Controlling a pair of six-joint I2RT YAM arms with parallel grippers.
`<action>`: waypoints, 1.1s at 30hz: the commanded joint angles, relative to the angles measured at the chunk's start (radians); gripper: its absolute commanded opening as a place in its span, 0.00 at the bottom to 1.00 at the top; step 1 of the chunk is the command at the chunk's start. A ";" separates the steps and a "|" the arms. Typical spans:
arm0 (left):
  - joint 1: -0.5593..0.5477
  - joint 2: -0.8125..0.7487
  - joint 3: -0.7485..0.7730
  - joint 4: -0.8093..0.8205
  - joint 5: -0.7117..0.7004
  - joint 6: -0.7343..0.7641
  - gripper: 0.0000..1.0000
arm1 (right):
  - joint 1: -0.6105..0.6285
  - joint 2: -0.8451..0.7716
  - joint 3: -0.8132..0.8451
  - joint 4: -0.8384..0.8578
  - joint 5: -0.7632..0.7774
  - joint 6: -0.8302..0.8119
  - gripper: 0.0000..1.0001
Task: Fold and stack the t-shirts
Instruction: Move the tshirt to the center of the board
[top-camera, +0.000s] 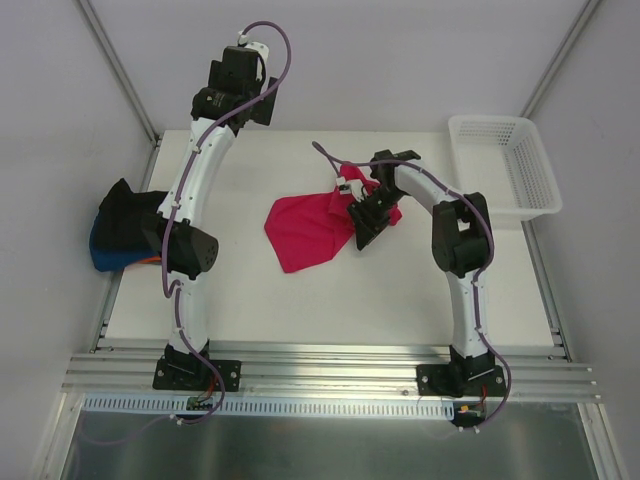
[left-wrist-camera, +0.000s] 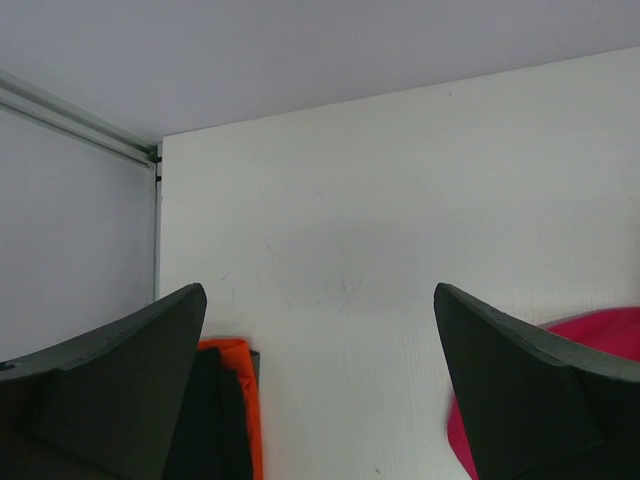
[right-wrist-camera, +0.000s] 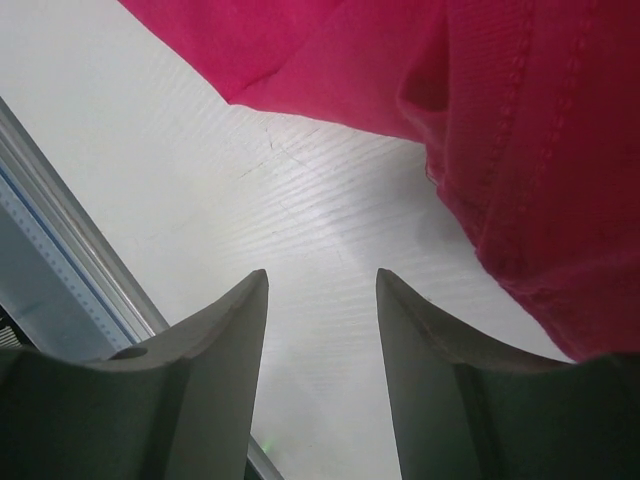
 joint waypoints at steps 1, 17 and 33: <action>-0.011 -0.053 0.011 0.029 -0.022 0.016 0.99 | -0.001 -0.052 0.028 0.008 0.007 -0.041 0.51; -0.011 -0.033 0.015 0.035 -0.005 0.005 0.99 | 0.002 0.006 0.109 0.272 0.151 -0.005 0.52; -0.017 -0.018 0.040 0.038 -0.003 -0.004 0.99 | 0.042 0.071 0.176 0.180 0.249 -0.105 0.66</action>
